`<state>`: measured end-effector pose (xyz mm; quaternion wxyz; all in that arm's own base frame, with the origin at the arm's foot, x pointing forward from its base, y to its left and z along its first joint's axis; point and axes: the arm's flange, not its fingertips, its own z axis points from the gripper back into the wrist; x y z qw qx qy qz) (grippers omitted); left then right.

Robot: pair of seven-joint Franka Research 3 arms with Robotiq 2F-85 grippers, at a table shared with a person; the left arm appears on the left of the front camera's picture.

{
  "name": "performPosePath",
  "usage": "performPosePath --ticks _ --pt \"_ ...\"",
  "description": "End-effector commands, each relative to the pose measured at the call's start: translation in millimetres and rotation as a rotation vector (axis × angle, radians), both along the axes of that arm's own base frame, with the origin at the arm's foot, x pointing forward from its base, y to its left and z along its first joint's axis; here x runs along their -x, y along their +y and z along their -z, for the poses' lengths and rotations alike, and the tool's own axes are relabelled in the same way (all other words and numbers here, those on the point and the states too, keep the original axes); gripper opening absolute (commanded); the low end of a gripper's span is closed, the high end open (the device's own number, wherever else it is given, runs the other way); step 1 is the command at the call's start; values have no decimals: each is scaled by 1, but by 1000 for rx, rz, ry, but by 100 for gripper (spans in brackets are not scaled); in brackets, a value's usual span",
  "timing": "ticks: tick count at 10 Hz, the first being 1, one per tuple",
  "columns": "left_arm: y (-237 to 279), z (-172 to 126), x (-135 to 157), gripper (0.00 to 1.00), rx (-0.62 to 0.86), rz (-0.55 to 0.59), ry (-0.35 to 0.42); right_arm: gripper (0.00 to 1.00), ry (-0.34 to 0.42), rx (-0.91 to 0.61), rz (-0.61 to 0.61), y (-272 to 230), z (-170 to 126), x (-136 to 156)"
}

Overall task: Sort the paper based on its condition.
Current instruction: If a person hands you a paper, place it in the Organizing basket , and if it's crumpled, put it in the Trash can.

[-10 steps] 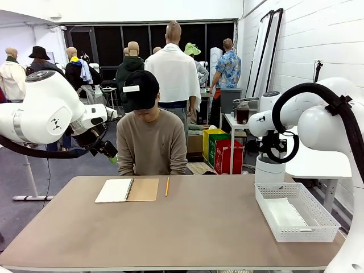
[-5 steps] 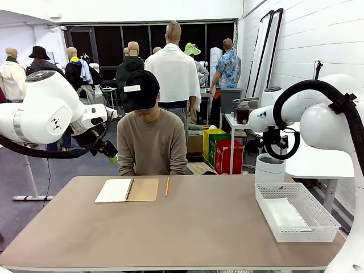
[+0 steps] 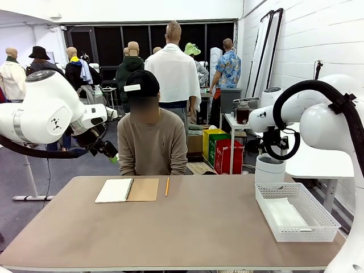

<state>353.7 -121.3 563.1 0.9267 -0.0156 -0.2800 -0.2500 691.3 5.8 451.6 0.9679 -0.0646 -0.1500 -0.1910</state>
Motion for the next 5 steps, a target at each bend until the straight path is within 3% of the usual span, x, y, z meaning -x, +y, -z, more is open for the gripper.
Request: performPosePath --ticks 1,5 --pt "2 0 0 100 -2 2 -1 100 -15 -2 -2 0 -1 -1" --pt "2 0 0 100 -2 2 -1 100 -15 -2 -2 0 -1 -1"
